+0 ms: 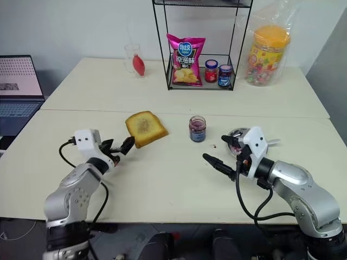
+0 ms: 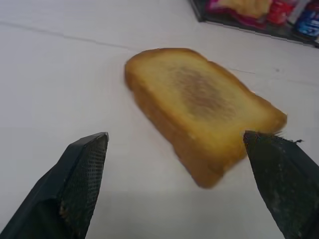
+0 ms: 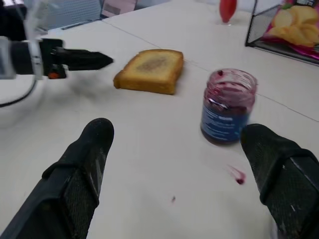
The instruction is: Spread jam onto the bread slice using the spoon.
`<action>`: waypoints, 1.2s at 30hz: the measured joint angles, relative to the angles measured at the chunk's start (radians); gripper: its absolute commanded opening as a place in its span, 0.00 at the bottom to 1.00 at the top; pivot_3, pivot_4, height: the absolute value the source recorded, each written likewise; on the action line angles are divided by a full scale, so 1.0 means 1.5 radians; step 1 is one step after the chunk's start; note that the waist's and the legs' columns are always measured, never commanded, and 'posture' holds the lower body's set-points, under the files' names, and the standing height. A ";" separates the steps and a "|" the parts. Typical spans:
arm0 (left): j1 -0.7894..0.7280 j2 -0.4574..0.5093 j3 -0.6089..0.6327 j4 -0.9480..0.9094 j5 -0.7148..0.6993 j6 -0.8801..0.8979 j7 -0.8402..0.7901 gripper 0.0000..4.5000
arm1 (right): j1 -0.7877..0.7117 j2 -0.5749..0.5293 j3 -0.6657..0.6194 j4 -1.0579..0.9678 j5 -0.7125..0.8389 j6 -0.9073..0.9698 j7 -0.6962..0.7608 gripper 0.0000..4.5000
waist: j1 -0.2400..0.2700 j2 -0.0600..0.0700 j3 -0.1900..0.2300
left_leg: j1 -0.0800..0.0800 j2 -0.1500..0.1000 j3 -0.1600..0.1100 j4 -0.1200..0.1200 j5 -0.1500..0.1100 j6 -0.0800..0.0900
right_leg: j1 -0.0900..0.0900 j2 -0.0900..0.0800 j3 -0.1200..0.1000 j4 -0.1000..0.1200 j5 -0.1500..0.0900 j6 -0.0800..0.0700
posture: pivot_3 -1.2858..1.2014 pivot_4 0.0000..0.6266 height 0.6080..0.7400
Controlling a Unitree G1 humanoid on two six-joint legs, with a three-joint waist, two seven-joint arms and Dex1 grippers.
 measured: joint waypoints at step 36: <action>-0.192 -0.029 0.007 0.237 -0.001 0.033 0.063 0.01 | -0.032 -0.031 0.005 0.006 0.020 0.056 0.011 1.00 | 0.001 -0.001 0.000 | 0.000 0.000 -0.001 0.000 0.000 0.000 | 0.000 0.000 -0.001 -0.001 0.001 0.001 | 0.52 0.24 1.00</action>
